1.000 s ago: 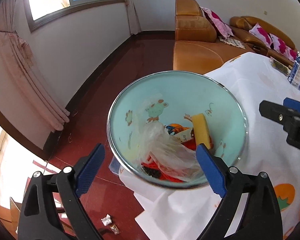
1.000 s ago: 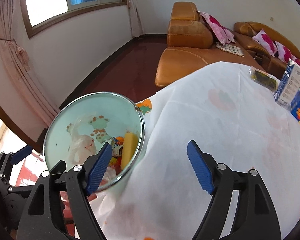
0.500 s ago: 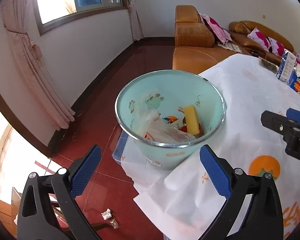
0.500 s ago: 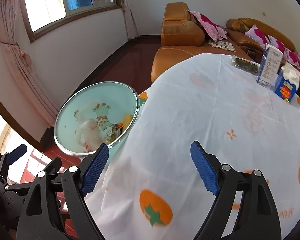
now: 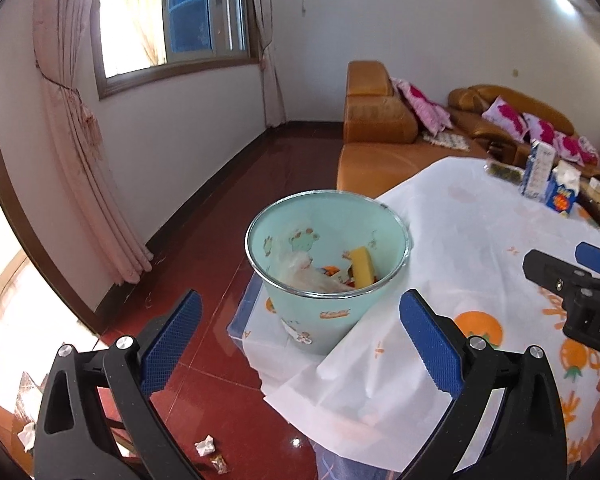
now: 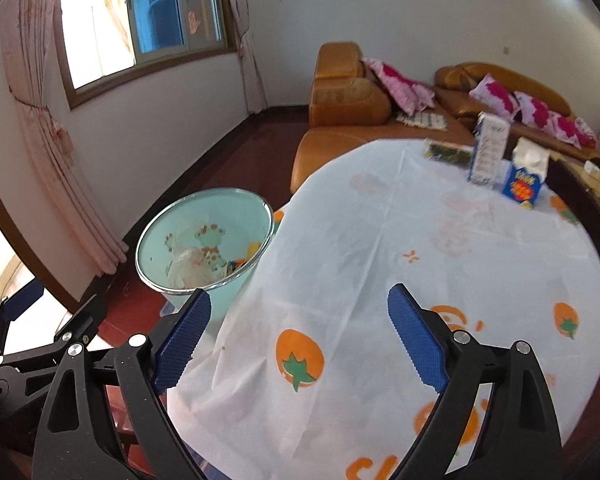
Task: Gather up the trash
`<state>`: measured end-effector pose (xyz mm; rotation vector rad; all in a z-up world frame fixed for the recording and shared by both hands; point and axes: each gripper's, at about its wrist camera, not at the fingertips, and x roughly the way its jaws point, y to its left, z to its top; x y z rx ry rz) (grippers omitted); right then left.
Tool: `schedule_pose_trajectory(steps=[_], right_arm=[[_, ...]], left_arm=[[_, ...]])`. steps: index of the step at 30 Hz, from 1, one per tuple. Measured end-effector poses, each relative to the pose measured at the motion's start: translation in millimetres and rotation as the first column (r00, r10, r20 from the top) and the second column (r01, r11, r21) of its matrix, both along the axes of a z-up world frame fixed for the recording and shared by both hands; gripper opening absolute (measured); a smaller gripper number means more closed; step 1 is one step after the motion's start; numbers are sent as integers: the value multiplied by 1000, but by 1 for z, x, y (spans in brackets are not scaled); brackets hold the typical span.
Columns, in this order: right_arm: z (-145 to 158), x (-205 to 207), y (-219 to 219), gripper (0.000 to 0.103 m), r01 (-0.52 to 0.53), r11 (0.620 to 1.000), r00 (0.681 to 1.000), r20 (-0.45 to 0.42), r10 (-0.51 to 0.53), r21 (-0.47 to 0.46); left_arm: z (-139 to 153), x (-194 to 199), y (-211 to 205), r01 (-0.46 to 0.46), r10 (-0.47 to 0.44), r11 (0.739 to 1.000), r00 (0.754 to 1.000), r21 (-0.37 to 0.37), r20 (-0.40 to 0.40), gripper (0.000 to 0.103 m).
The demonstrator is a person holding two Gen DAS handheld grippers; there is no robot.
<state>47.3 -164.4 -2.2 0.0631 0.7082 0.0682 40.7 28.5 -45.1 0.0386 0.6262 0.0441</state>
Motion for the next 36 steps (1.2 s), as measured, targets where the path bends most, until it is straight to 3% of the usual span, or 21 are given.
schedule_pose_trajectory(steps=[5, 8, 13, 17, 36], right_arm=[[25, -27, 2, 90, 34, 999, 996, 88, -33, -17], [42, -44, 2, 91, 55, 998, 987, 153, -52, -15], [65, -65, -1, 93, 84, 996, 960, 265, -91, 39], [72, -75, -4, 93, 89, 993, 941, 322, -107, 71], [72, -80, -6, 93, 87, 992, 940, 321, -113, 94]], left_arm=[[21, -16, 2, 6, -4, 1000, 997, -27, 71, 97], [39, -29, 2, -7, 8, 1000, 990, -6, 138, 97], [67, -52, 3, -24, 19, 1000, 968, 16, 250, 97], [78, -61, 3, -36, 27, 999, 957, 26, 288, 97], [82, -69, 3, -35, 26, 999, 954, 24, 298, 97]])
